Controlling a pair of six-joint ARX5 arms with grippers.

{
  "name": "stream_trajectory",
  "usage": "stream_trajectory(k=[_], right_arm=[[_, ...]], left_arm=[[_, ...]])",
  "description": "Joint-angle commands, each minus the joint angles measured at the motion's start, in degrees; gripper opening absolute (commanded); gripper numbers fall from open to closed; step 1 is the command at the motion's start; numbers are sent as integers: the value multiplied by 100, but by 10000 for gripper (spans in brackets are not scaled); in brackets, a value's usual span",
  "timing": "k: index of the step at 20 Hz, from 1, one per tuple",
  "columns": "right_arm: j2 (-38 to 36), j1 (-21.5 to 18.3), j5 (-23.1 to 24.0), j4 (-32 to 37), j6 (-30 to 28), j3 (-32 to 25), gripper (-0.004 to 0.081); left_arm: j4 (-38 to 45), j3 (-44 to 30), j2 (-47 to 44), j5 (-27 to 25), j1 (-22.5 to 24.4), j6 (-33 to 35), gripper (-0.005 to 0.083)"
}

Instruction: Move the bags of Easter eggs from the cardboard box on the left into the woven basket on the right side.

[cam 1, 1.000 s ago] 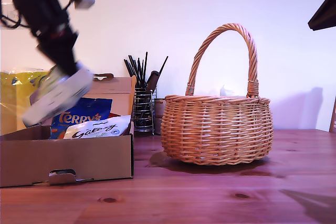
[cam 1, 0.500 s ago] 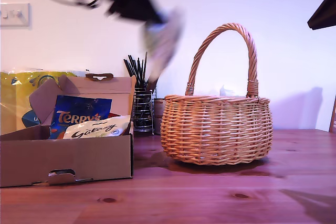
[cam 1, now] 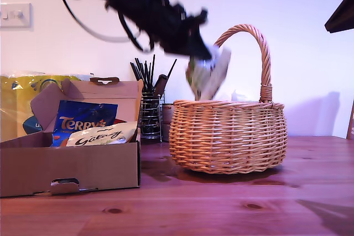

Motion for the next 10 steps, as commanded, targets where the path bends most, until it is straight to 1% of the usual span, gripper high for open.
stream_trajectory(k=[1,8,10], right_arm=[[-2,26,-37,22,20,68,-12],[-2,26,-37,24,20,68,-12],[-2,26,-37,35,20,68,-12]], left_arm=[[111,-17,-4,-15,-98,-52,-23],[-442,-17,61,-35,-184,-175,-23],[-557,-17,59,-133,-184,-177,-23]])
